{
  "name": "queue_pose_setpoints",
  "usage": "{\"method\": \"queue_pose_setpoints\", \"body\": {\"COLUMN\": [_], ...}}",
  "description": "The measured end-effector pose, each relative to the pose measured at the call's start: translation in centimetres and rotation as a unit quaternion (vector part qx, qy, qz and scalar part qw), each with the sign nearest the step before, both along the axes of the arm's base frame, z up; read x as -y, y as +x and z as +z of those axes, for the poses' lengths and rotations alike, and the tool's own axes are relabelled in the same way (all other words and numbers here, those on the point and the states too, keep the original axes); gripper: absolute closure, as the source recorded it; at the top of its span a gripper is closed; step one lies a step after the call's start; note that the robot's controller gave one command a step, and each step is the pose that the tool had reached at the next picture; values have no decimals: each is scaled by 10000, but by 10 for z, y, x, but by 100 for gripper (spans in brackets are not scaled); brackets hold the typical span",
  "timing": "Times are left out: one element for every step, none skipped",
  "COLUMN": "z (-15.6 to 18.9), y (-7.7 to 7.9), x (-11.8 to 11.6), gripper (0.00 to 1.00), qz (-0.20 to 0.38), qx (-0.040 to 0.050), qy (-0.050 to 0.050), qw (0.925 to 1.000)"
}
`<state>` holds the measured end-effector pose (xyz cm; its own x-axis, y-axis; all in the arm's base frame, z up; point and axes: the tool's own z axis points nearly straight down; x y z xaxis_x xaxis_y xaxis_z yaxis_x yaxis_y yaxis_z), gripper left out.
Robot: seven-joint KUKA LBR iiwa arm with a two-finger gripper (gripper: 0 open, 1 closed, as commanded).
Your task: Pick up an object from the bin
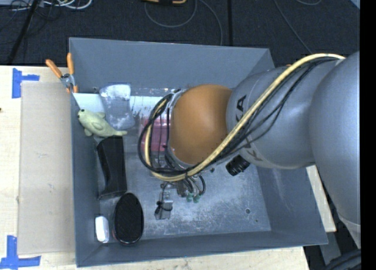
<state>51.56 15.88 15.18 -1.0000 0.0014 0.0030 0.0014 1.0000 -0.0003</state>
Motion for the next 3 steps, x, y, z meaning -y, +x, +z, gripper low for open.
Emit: {"method": "queue_pose_setpoints", "body": {"z": [-33,-51,-33], "y": [-15,-39,-31], "x": [-31,-53,-59], "gripper": [0,0,0], "qz": [892,1741,3015], "qx": [31,-1,13], "qy": [-1,-1,2], "qw": [9960,9847,9535]}}
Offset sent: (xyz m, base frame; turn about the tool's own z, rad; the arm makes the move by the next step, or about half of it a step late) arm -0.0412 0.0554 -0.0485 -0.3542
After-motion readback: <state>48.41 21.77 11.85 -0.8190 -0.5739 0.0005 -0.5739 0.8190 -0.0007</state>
